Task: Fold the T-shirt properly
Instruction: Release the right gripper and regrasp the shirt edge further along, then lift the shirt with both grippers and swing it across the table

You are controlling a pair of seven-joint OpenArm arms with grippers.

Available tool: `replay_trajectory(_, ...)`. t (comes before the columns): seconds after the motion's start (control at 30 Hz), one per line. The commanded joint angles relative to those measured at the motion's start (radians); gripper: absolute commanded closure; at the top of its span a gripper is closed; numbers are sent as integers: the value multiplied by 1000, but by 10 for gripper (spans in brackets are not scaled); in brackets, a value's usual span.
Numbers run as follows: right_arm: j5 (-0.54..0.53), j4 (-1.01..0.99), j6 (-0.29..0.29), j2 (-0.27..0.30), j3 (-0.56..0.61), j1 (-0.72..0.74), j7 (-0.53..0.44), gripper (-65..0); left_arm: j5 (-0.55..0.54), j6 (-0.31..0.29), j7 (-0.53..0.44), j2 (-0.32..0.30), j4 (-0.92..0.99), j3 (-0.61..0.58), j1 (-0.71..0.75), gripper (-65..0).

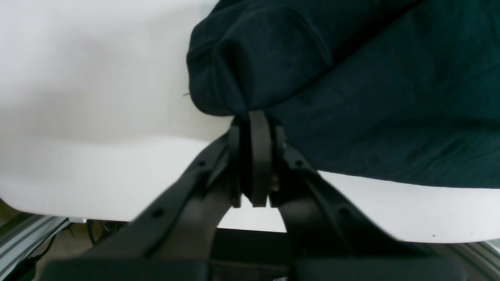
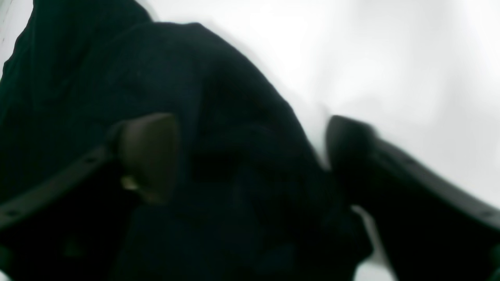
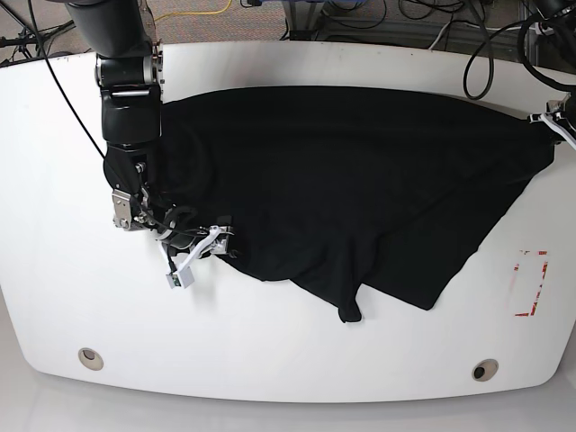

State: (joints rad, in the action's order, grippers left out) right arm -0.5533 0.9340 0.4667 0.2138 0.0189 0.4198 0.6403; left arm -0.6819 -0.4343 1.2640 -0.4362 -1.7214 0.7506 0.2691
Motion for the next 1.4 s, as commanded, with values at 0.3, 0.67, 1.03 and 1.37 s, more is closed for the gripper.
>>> replay_trajectory(0.3,117,4,2,-47,-4,43,-4,-254,-9,-1,-11,-28,-18,7,-4,0)
replay_trajectory(0.67,123,13,2,-66,-7,43,-4,0,-8,-1,-13,-28,-16,4,-6,0)
replay_trajectory(1.03,117,277,-4,2,-15,-20,94,0,-15,-1,-14,-25,-82,-16,-46,0)
replay_trajectory(1.37,117,564,2,37,-216,-100,253,0,-17,-1,-11,-19,-225,-111,-135,0)
